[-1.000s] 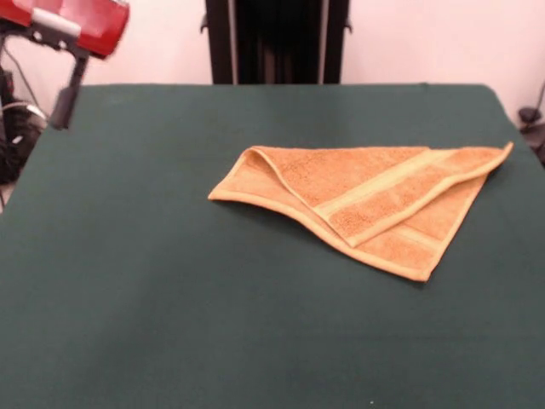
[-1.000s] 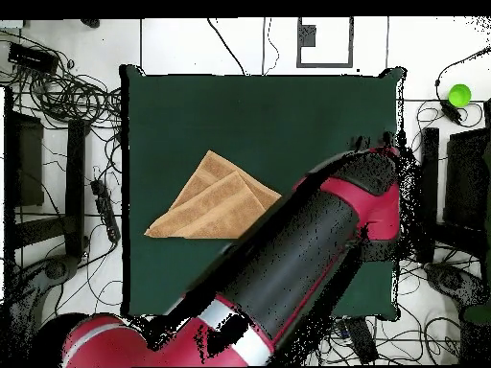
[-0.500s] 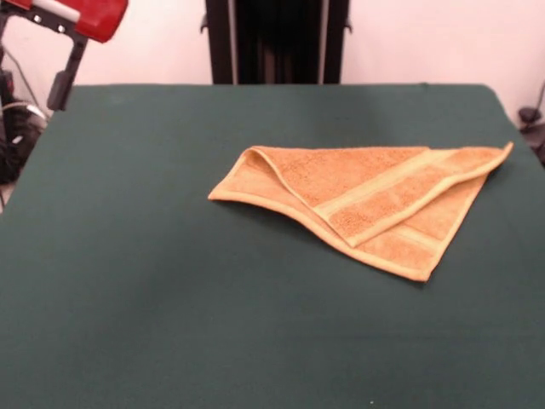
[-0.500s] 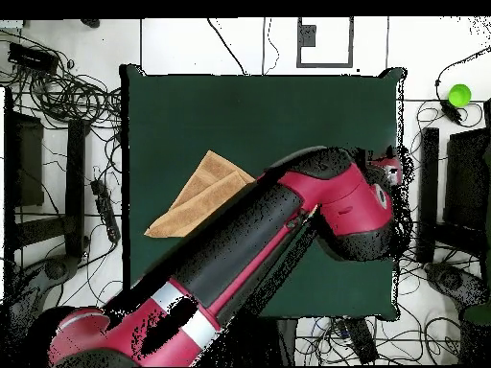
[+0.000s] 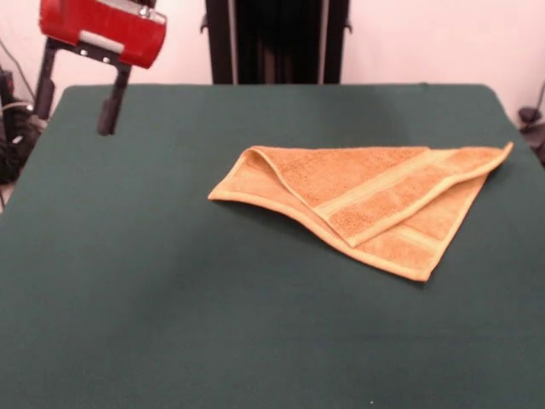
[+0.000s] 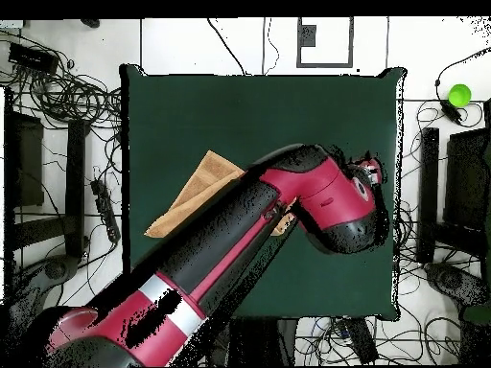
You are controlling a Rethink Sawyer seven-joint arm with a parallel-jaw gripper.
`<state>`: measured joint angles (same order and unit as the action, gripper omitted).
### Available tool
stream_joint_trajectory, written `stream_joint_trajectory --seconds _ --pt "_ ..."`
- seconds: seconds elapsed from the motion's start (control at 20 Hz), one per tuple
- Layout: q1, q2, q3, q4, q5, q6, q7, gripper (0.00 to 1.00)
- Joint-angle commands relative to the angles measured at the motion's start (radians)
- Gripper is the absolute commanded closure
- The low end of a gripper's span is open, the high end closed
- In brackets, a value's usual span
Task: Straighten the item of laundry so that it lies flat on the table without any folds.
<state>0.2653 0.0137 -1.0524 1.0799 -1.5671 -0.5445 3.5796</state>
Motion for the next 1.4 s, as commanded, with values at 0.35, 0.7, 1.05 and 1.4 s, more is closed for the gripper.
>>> stream_joint_trajectory --seconds 0.35,0.7,1.05,1.4 --pt "0.019 -0.034 0.128 -0.127 -0.068 -0.381 0.160 0.00" --pt "0.019 -0.011 0.140 -0.169 -0.064 -0.431 0.160 0.00" --pt "0.009 0.056 0.143 -0.232 -0.049 -0.405 0.250 0.00" --pt "-0.010 0.129 0.114 -0.339 -0.097 -0.482 0.362 0.00"
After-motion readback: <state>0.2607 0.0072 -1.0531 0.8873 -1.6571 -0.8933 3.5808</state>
